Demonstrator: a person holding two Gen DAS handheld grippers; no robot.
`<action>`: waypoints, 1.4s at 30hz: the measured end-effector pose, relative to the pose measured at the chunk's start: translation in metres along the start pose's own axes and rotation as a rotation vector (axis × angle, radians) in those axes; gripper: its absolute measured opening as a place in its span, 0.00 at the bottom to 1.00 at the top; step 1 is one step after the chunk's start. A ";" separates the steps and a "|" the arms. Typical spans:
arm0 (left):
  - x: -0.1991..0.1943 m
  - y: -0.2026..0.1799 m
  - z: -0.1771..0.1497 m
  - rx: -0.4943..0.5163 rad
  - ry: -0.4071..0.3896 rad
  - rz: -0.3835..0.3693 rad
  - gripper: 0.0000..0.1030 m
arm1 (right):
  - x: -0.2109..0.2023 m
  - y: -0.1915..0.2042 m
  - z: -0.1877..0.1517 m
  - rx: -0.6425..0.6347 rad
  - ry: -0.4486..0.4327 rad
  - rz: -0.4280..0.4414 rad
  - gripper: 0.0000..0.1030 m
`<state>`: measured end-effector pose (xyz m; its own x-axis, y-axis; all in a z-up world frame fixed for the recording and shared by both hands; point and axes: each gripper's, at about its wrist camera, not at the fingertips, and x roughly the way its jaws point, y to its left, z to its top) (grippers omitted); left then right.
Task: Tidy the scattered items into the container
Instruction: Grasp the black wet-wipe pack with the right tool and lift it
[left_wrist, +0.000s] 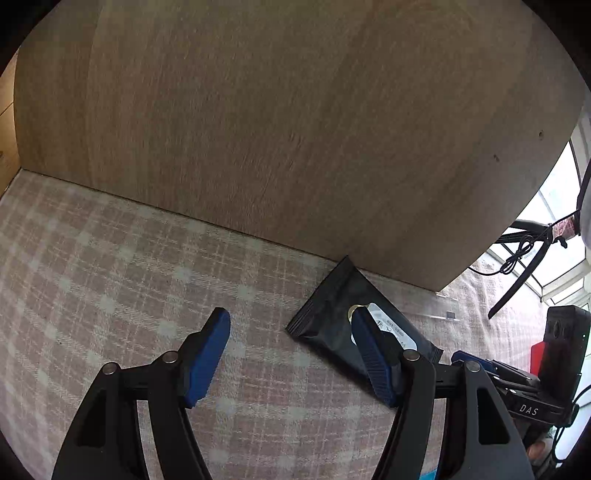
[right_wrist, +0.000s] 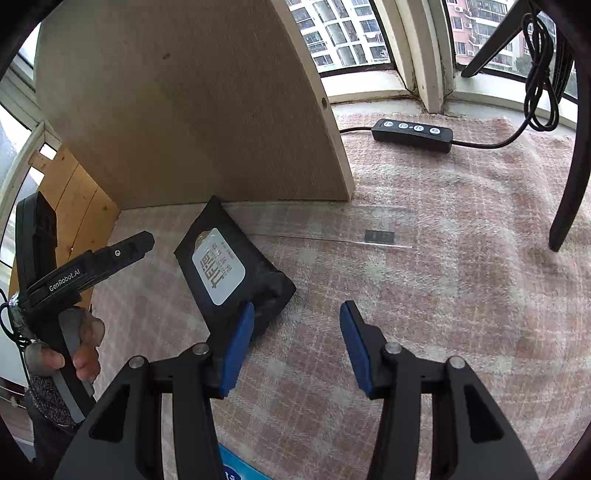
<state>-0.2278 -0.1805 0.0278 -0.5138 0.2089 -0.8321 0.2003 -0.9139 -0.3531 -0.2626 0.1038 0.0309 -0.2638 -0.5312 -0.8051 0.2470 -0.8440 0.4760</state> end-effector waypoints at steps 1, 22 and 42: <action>0.005 0.002 0.002 -0.001 0.019 -0.011 0.62 | 0.002 -0.004 0.000 0.028 0.004 0.026 0.47; 0.035 -0.009 -0.016 0.092 0.065 -0.075 0.02 | 0.018 0.012 0.000 0.076 -0.035 0.174 0.22; -0.018 -0.045 -0.055 0.209 -0.010 -0.120 0.01 | -0.072 0.031 -0.026 0.046 -0.186 0.214 0.11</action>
<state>-0.1817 -0.1240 0.0356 -0.5319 0.3182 -0.7848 -0.0390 -0.9350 -0.3526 -0.2118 0.1180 0.0943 -0.3773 -0.6985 -0.6081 0.2744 -0.7114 0.6470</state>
